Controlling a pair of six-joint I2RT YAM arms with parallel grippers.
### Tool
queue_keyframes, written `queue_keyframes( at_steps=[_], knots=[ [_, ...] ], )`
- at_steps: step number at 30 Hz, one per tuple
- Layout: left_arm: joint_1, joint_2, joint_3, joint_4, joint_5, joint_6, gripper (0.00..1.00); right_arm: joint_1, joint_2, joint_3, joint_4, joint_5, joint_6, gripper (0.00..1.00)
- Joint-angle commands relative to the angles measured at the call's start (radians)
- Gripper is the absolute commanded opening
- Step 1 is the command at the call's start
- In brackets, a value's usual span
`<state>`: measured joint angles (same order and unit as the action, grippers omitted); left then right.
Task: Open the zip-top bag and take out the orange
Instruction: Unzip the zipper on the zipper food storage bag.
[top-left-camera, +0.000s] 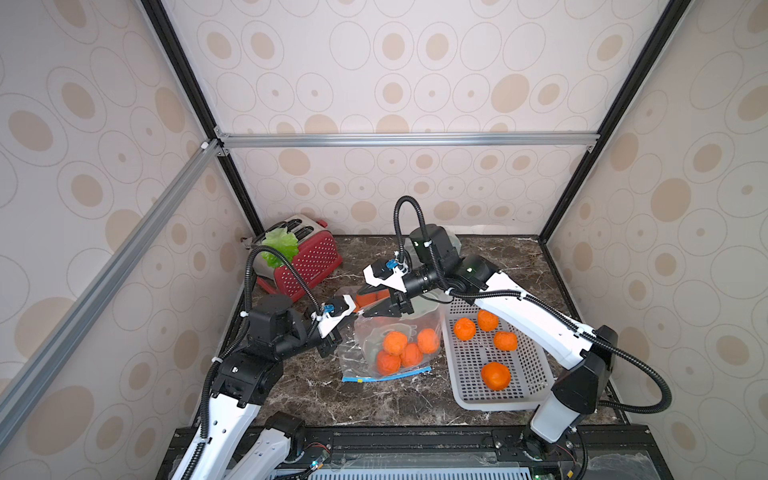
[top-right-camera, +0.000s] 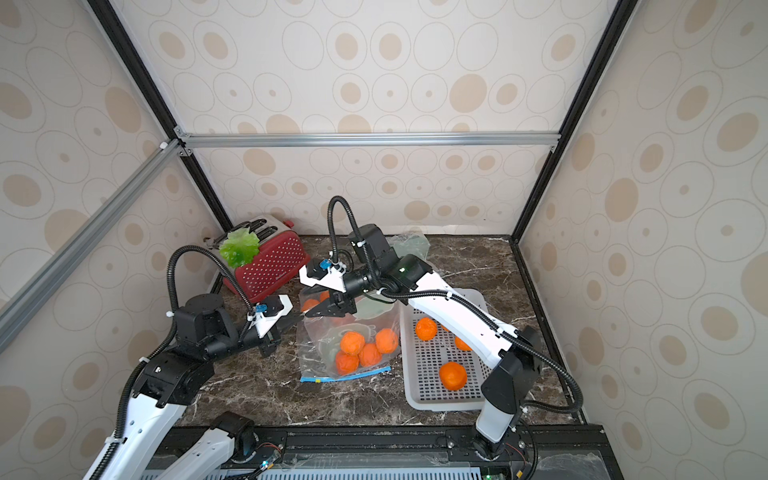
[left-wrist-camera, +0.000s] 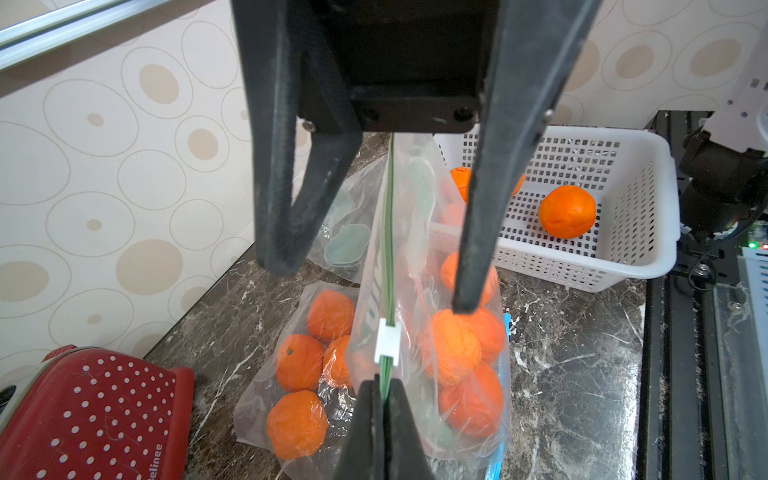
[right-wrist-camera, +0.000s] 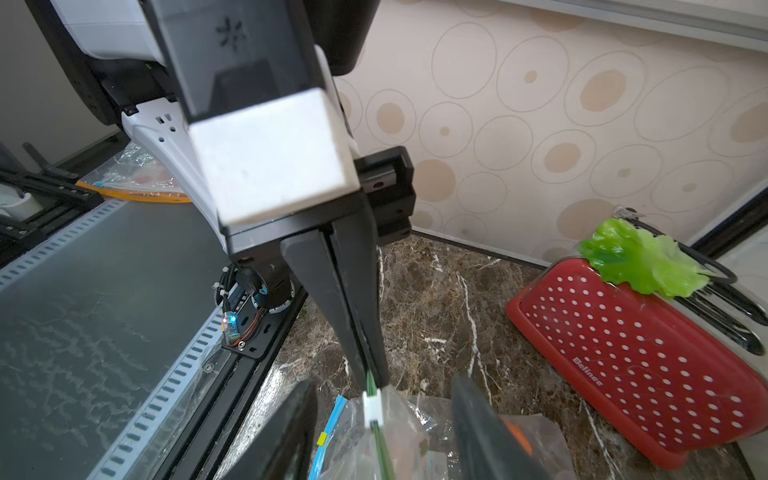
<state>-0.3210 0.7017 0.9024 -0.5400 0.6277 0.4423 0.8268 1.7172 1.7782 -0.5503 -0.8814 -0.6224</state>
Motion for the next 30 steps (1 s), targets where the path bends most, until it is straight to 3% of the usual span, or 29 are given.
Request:
queue_keyframes(
  at_steps=[1,8,19,30],
  knots=[
    [-0.001,-0.01,0.026,0.001,-0.003,-0.002,0.0,0.023,0.036,0.075,-0.157,0.024,-0.097,0.52],
    [-0.002,-0.01,0.024,0.002,-0.001,-0.004,0.0,0.047,0.094,0.14,-0.266,0.123,-0.158,0.44],
    [-0.002,-0.002,0.024,0.002,0.005,-0.004,0.0,0.048,0.094,0.142,-0.263,0.147,-0.148,0.3],
    [-0.001,-0.004,0.021,0.0,0.009,-0.005,0.0,0.049,0.078,0.145,-0.236,0.161,-0.116,0.07]
  ],
)
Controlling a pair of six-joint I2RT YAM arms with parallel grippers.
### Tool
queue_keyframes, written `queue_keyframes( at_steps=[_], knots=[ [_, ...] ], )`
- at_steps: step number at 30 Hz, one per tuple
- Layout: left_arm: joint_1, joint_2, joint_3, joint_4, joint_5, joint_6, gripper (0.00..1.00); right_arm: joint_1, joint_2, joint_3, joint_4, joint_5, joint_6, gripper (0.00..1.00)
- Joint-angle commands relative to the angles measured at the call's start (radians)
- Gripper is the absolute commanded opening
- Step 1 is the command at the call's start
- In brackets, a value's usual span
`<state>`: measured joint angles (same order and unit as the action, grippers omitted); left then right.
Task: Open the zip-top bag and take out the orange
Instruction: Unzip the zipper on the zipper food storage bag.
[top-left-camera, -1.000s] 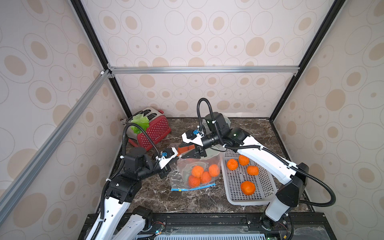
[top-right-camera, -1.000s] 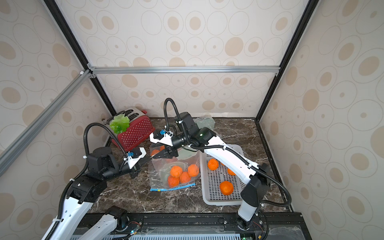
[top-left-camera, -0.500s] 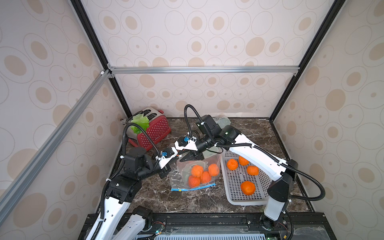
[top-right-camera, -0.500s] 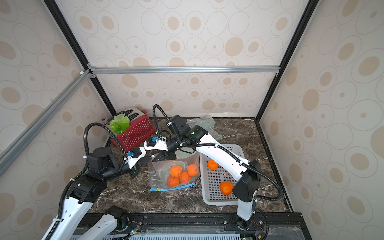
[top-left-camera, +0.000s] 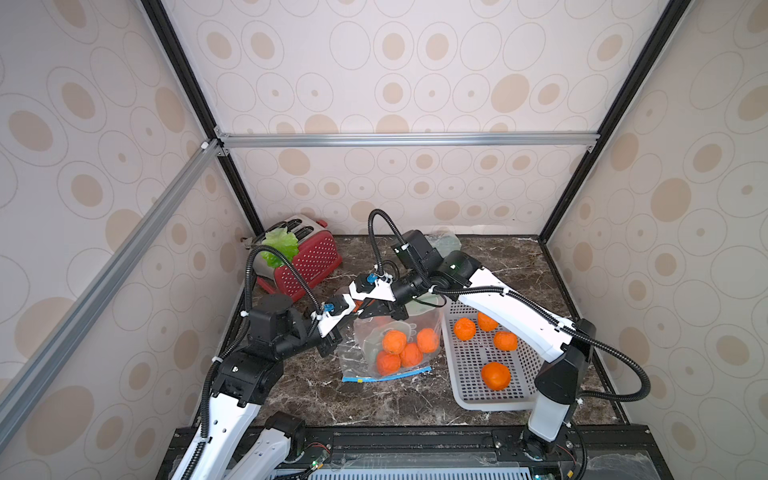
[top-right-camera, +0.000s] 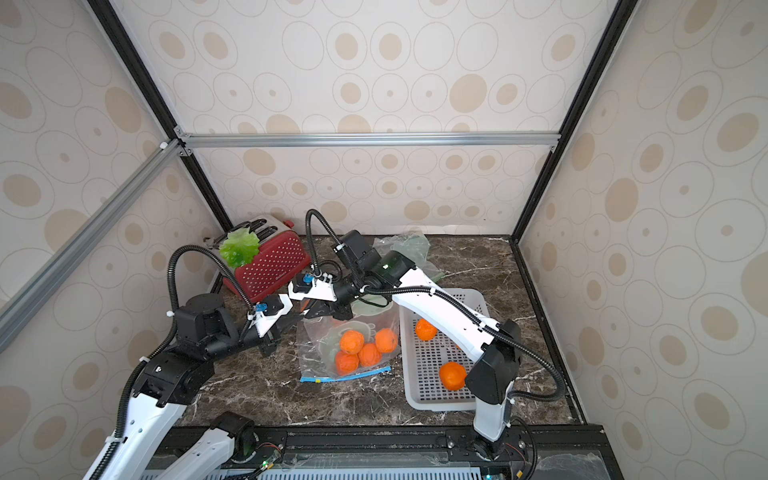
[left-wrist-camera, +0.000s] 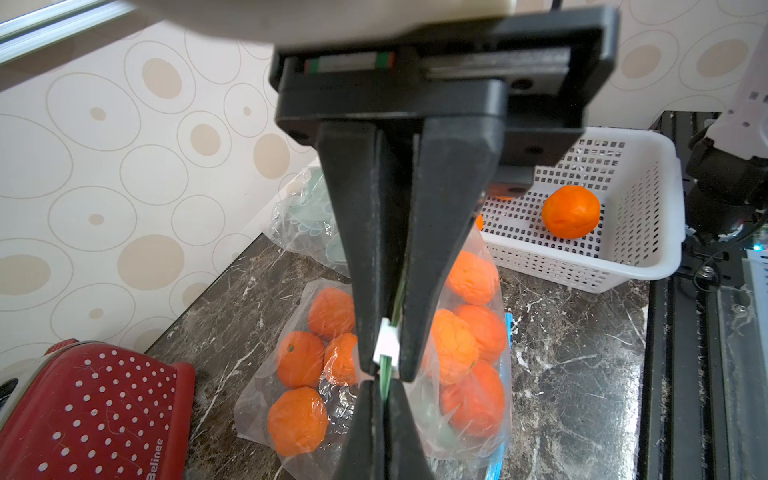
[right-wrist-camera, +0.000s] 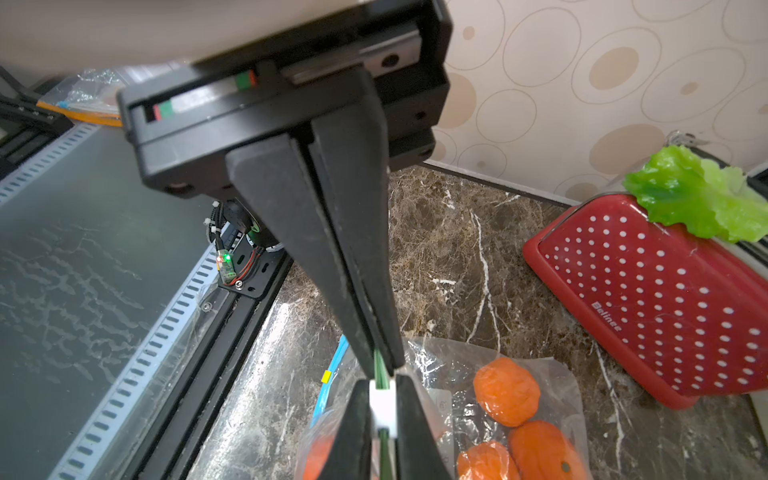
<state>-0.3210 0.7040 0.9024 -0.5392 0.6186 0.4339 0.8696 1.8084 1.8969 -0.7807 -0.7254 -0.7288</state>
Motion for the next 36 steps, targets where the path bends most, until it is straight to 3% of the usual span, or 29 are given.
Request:
queue_keyframes(
  at_steps=[1,11,36],
  knots=[
    [-0.001,-0.007,0.021,-0.002,0.017,0.003,0.0,0.006,-0.015,0.029,-0.008,0.013,-0.009,0.06],
    [-0.002,0.006,0.039,-0.019,-0.063,-0.048,0.0,-0.003,-0.014,0.159,-0.203,0.076,-0.056,0.01],
    [-0.002,-0.054,0.057,-0.033,-0.21,-0.047,0.0,-0.122,-0.229,-0.006,-0.268,0.127,-0.067,0.0]
  ],
)
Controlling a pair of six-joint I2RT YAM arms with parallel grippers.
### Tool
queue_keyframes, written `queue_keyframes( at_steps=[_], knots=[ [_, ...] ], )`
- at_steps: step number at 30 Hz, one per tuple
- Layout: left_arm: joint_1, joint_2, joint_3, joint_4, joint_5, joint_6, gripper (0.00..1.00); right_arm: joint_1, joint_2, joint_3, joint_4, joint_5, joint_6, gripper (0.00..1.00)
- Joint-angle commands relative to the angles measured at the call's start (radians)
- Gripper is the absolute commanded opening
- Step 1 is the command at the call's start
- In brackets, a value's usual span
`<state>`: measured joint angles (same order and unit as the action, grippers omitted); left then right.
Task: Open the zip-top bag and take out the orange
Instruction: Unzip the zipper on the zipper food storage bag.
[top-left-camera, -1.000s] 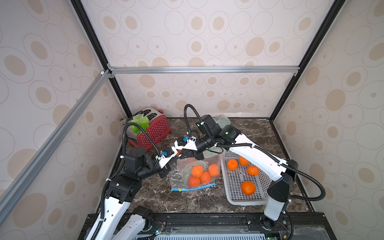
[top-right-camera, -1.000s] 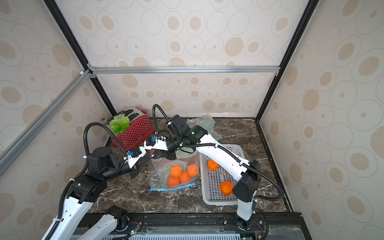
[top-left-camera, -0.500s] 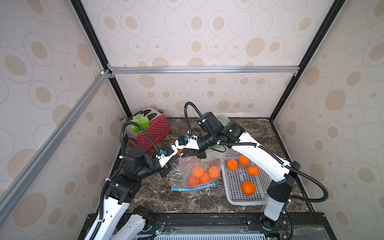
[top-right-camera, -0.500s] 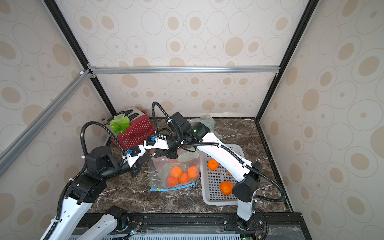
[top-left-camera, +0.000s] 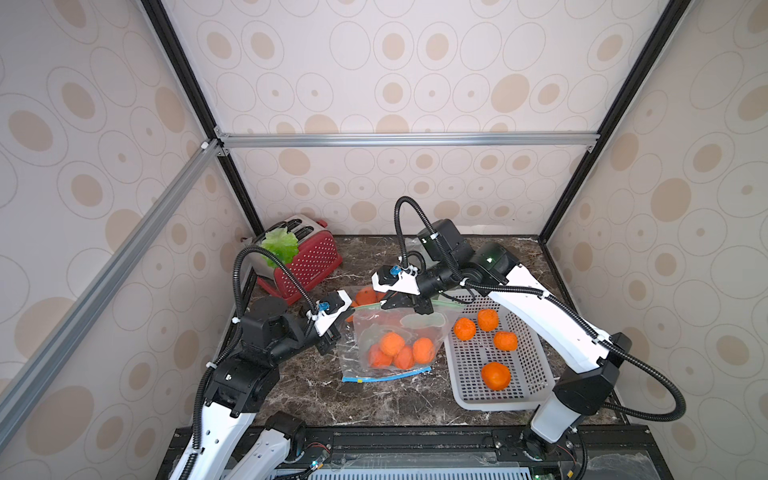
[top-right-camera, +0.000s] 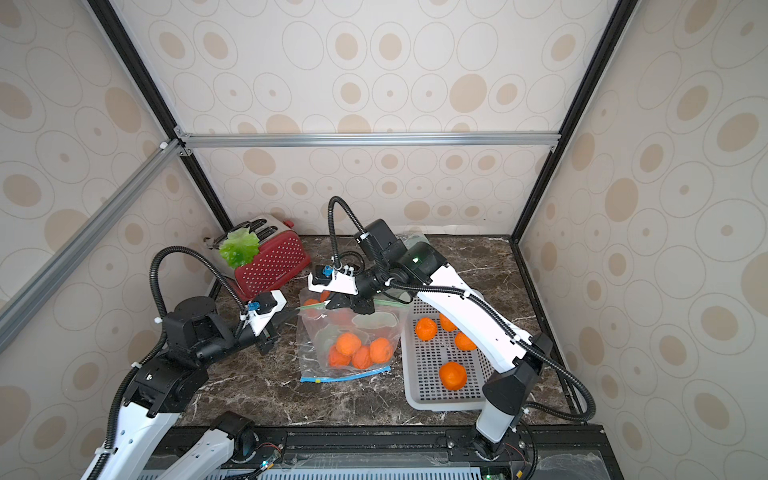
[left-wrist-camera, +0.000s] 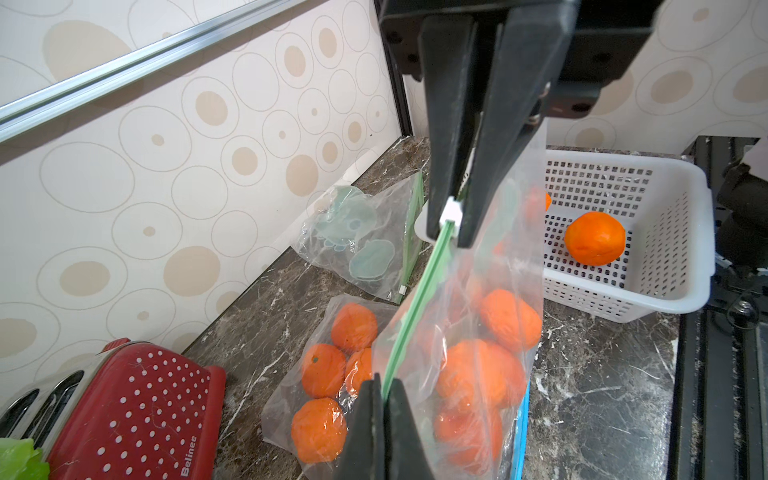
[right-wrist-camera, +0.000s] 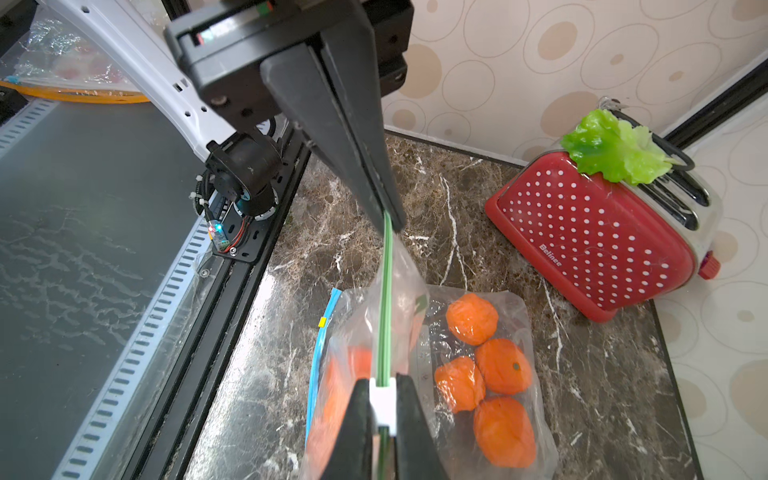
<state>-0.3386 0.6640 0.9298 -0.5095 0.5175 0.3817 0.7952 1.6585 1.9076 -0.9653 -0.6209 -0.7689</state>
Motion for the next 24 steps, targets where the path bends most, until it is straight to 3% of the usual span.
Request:
queue_keyframes(
  at_steps=[1,13,24],
  knots=[
    [0.016,-0.015,0.029,-0.061,-0.112,0.005,0.0,-0.061,-0.094,-0.031,-0.084,0.013,-0.027,0.0],
    [0.016,-0.033,0.031,-0.059,-0.163,0.005,0.0,-0.176,-0.259,-0.193,-0.029,0.013,0.002,0.0],
    [0.016,-0.05,0.055,-0.084,-0.194,0.005,0.0,-0.239,-0.328,-0.233,-0.053,0.005,-0.009,0.0]
  ],
)
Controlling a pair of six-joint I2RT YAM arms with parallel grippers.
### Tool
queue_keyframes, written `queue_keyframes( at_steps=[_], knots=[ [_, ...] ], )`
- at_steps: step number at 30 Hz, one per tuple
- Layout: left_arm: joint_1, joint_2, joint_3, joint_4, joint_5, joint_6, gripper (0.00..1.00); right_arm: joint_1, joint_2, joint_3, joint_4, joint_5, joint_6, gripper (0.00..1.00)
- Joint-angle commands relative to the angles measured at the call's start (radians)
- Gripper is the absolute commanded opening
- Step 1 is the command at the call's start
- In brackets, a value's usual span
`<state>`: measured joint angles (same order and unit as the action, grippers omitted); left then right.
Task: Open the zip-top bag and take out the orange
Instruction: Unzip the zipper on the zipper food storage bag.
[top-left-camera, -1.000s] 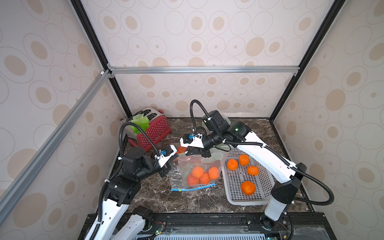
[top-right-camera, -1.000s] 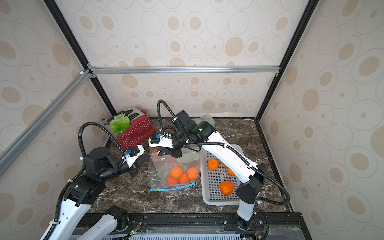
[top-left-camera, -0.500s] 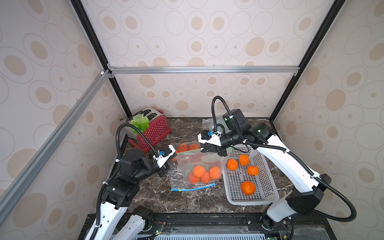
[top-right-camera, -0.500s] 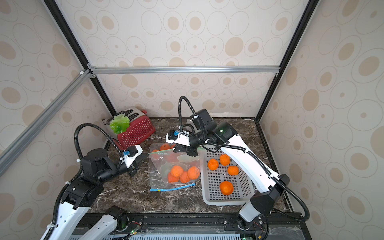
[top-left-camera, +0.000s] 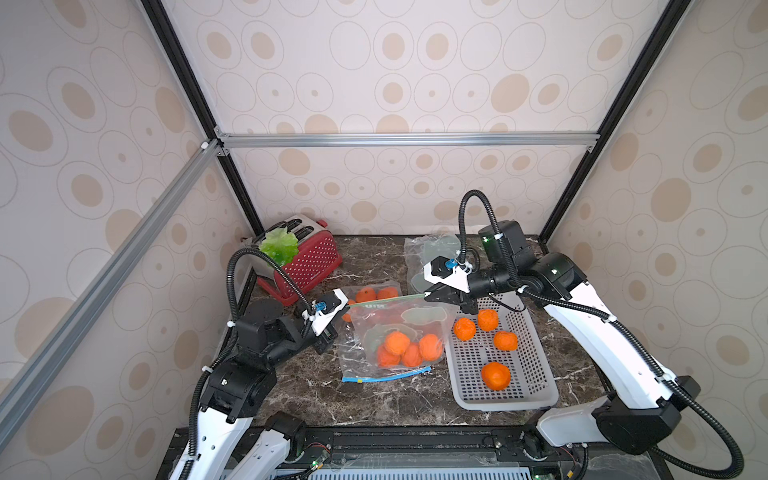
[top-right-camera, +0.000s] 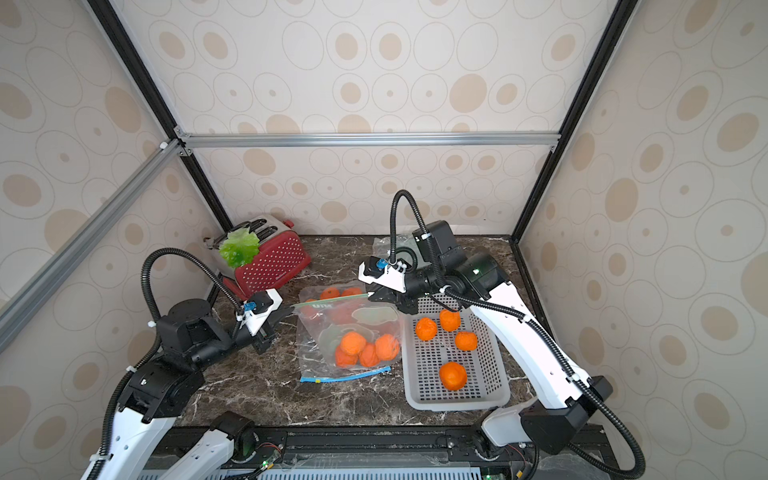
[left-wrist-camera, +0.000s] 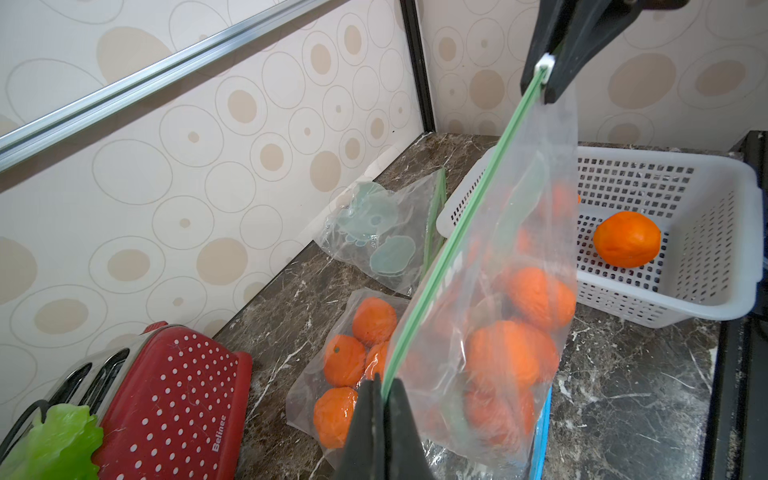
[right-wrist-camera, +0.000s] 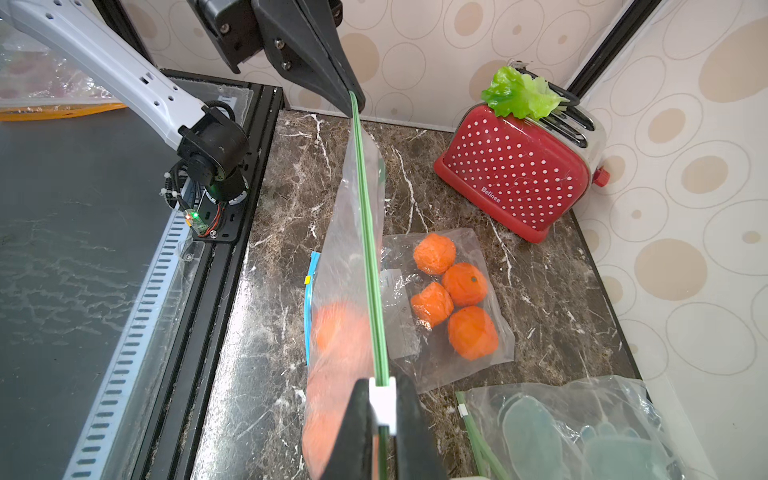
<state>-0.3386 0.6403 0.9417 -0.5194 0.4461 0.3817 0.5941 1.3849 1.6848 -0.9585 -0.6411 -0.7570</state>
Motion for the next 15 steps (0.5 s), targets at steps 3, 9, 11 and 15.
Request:
queue_keyframes(
  at_steps=[3,9,11,15],
  knots=[
    [0.016,-0.033,0.041,-0.074,-0.125,0.005,0.0,-0.046,-0.073,-0.026,-0.065,0.034,-0.022,0.0],
    [0.016,-0.029,0.042,-0.078,-0.132,0.008,0.0,-0.06,-0.105,-0.045,-0.063,0.038,-0.019,0.0],
    [0.016,-0.034,0.041,-0.079,-0.132,0.009,0.0,-0.063,-0.11,-0.047,-0.063,0.042,-0.02,0.0],
    [0.016,-0.043,0.037,-0.079,-0.141,0.013,0.0,-0.069,-0.116,-0.05,-0.064,0.043,-0.021,0.0]
  ],
)
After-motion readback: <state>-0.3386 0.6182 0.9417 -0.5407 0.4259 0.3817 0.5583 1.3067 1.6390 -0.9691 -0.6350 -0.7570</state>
